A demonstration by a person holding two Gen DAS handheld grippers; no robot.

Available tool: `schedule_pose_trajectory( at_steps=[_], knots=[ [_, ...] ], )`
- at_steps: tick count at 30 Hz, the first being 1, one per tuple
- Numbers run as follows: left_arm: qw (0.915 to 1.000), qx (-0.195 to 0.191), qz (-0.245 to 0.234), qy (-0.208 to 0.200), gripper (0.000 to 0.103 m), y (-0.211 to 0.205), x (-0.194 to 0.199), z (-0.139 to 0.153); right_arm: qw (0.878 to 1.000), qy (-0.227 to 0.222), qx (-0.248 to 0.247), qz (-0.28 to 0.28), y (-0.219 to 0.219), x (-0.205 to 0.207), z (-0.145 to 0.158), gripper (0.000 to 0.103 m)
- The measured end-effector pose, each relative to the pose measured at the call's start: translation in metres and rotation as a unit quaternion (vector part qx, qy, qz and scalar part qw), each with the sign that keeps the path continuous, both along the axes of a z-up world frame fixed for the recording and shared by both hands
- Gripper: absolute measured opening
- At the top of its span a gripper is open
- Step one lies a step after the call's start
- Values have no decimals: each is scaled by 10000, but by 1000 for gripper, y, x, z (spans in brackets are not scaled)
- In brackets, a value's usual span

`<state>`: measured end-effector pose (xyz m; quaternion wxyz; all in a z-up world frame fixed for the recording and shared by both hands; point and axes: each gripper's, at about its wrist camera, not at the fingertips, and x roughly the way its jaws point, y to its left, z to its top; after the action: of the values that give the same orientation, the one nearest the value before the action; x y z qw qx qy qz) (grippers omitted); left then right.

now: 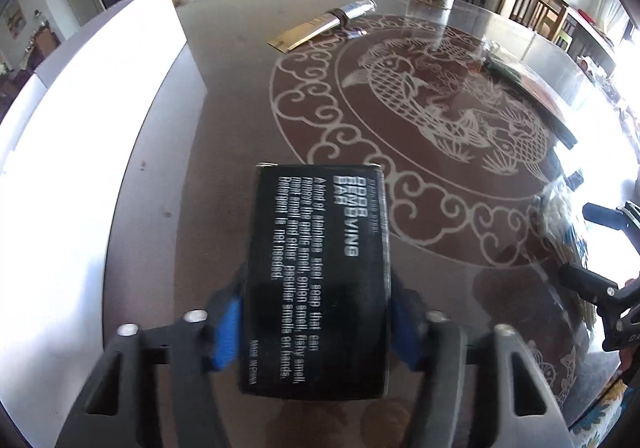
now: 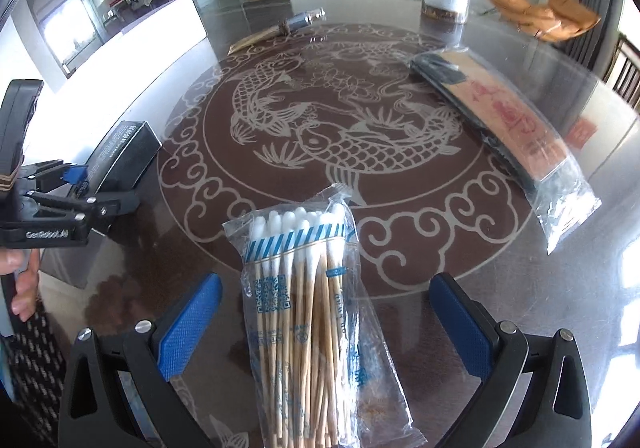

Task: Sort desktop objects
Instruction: 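Carry the black box and cotton swab bag into the cork-bottomed box and open both tools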

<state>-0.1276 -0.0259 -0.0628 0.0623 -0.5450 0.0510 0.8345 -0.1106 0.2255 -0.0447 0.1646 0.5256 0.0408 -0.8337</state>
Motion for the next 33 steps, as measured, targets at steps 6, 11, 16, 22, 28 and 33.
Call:
schedule_pose_trajectory(
  at_steps=[6, 11, 16, 22, 28, 33],
  knots=[
    [9990, -189, -189, 357, 58, 6, 25, 13, 9993, 119, 209, 296, -9, 15, 17, 34],
    [9968, -96, -226, 764, 58, 4, 52, 49, 9988, 318, -99, 363, -8, 23, 50, 34],
    [9931, 212, -63, 1152, 58, -38, 66, 116, 9956, 592, -241, 686, -29, 17, 102, 34],
    [9852, 241, 708, 1543, 58, -145, 65, 197, 9842, 1029, -617, 1303, -107, -16, 178, 34],
    [9729, -16, 1681, 1587, 58, -257, 54, 220, 9644, 1136, -1326, 1985, -234, -61, 226, 34],
    [9646, 57, 2359, 1175, 58, -321, 25, 181, 9545, 863, -1413, 2479, -361, -109, 203, 34]
  ],
)
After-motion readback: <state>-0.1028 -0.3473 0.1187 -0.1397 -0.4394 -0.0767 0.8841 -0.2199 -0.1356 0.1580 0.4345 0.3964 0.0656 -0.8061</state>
